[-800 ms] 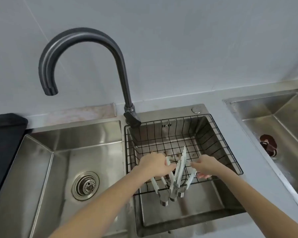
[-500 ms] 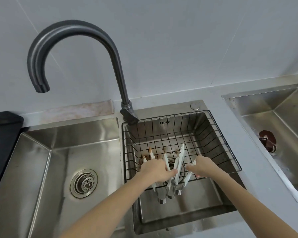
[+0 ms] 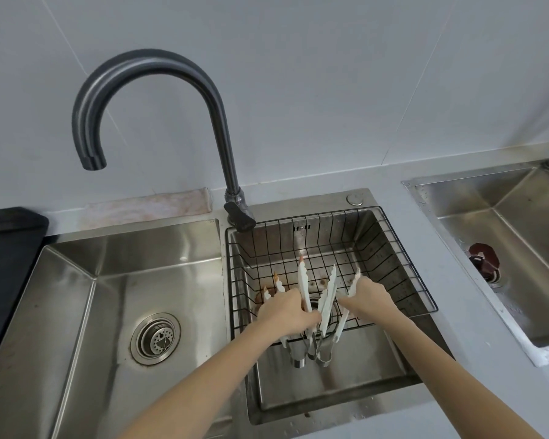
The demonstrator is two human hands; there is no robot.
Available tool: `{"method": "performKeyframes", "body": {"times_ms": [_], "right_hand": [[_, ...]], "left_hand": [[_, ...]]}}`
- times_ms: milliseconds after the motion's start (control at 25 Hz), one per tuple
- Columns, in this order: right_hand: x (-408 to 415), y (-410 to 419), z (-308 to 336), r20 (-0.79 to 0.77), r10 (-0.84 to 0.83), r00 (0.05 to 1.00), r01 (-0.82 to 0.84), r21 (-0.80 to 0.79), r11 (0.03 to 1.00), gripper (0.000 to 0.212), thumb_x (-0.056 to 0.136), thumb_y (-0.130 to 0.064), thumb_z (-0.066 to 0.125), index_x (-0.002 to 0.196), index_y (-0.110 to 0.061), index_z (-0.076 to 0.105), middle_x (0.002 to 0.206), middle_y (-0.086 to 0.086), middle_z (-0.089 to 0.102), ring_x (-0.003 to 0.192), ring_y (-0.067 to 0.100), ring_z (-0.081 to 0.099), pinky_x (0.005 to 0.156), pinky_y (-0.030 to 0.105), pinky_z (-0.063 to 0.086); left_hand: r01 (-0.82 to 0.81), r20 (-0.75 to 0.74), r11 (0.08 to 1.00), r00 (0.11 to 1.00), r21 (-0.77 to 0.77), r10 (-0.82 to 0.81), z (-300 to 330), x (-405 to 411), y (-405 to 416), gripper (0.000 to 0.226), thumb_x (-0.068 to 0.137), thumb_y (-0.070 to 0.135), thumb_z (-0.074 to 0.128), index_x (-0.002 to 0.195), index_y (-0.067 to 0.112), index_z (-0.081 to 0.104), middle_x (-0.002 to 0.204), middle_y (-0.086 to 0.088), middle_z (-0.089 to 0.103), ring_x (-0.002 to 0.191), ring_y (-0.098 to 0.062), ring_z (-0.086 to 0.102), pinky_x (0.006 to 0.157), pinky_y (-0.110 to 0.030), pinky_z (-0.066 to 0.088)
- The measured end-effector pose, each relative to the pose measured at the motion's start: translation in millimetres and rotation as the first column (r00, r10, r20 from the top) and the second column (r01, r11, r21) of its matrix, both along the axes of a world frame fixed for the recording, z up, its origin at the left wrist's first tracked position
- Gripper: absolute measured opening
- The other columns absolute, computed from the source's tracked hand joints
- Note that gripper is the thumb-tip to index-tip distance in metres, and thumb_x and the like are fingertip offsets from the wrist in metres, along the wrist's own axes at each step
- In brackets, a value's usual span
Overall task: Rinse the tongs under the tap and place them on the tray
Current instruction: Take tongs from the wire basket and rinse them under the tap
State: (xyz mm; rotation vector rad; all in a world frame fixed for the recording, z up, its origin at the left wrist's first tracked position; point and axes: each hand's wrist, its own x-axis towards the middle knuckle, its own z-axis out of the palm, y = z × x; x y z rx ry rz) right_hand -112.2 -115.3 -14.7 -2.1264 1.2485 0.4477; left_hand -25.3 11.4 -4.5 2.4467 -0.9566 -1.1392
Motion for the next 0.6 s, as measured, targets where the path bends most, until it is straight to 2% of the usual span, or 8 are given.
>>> {"method": "performKeyframes", "body": {"times_ms": [80, 160, 240, 320, 400, 480, 600], "right_hand": [[1.8, 3.7, 7.1, 0.092, -0.016, 0.996, 0.017, -0.015, 1.000, 0.023, 0.083, -0.024, 0.056, 0.083, -0.006, 0.042, 0.078, 0.007, 0.053, 0.074, 0.023, 0.053, 0.062, 0.029, 0.040], [5.6, 11.0, 17.4, 0.171, -0.008, 0.985, 0.013, -0.026, 1.000, 0.018, 0.081, -0.021, 0.055, 0.082, -0.007, 0.044, 0.078, 0.008, 0.053, 0.068, 0.020, 0.051, 0.055, 0.026, 0.038], [10.5, 20.8, 28.2, 0.233, 0.015, 0.972, -0.005, -0.042, 0.999, 0.028, 0.084, -0.022, 0.057, 0.104, -0.004, 0.049, 0.093, 0.011, 0.059, 0.079, 0.022, 0.055, 0.059, 0.025, 0.044], [16.0, 34.0, 39.2, 0.311, 0.018, 0.950, -0.001, -0.055, 0.998, 0.049, 0.086, -0.022, 0.057, 0.127, -0.001, 0.042, 0.108, 0.015, 0.061, 0.095, 0.026, 0.058, 0.078, 0.034, 0.051], [21.2, 49.8, 51.4, 0.388, 0.020, 0.921, -0.002, -0.047, 0.999, 0.054, 0.088, -0.018, 0.053, 0.137, -0.005, 0.035, 0.105, 0.014, 0.063, 0.090, 0.022, 0.057, 0.080, 0.035, 0.050], [25.8, 65.5, 59.7, 0.453, 0.019, 0.891, -0.018, -0.005, 1.000, 0.056, 0.089, -0.016, 0.051, 0.141, -0.010, 0.031, 0.091, 0.006, 0.061, 0.079, 0.017, 0.056, 0.072, 0.031, 0.050], [34.9, 89.4, 64.6, 0.511, 0.035, 0.859, -0.058, 0.028, 0.998, 0.055, 0.091, -0.017, 0.053, 0.141, -0.013, 0.031, 0.086, -0.004, 0.056, 0.074, 0.013, 0.057, 0.061, 0.020, 0.049]], "left_hand": [[-0.124, -0.100, 0.988, 0.988, -0.094, 0.114, 2.9, 1.2, 6.5, 0.021, 0.085, 0.033, 0.054, 0.093, 0.018, 0.042, 0.076, 0.005, 0.056, 0.077, -0.018, 0.058, 0.070, -0.032, 0.045], [-0.207, -0.151, 0.964, 0.972, -0.167, 0.182, 7.4, 3.7, 15.8, 0.021, 0.085, 0.028, 0.055, 0.097, 0.017, 0.040, 0.071, 0.006, 0.059, 0.074, -0.016, 0.061, 0.069, -0.026, 0.046], [-0.257, -0.177, 0.942, 0.959, -0.216, 0.221, 13.5, 6.6, 27.2, 0.022, 0.086, 0.026, 0.055, 0.099, 0.017, 0.039, 0.075, 0.005, 0.062, 0.069, -0.013, 0.061, 0.057, -0.019, 0.043], [-0.335, -0.242, 0.903, 0.931, -0.268, 0.273, 19.7, 10.0, 41.6, 0.023, 0.087, 0.024, 0.056, 0.101, 0.016, 0.040, 0.089, 0.000, 0.064, 0.062, -0.008, 0.061, 0.048, -0.013, 0.042], [-0.409, -0.302, 0.856, 0.899, -0.317, 0.317, 25.8, 14.0, 57.5, 0.022, 0.088, 0.023, 0.056, 0.102, 0.017, 0.041, 0.092, -0.001, 0.064, 0.061, -0.006, 0.059, 0.054, -0.015, 0.048], [-0.461, -0.321, 0.815, 0.877, -0.353, 0.357, 29.9, 17.6, 75.4, 0.022, 0.088, 0.023, 0.057, 0.104, 0.017, 0.042, 0.086, 0.004, 0.061, 0.061, -0.004, 0.058, 0.064, -0.020, 0.050], [-0.567, -0.408, 0.733, 0.811, -0.376, 0.419, 31.7, 24.1, 104.8, 0.027, 0.088, 0.021, 0.059, 0.110, 0.016, 0.044, 0.081, 0.004, 0.061, 0.060, -0.003, 0.058, 0.063, -0.019, 0.053]]}}
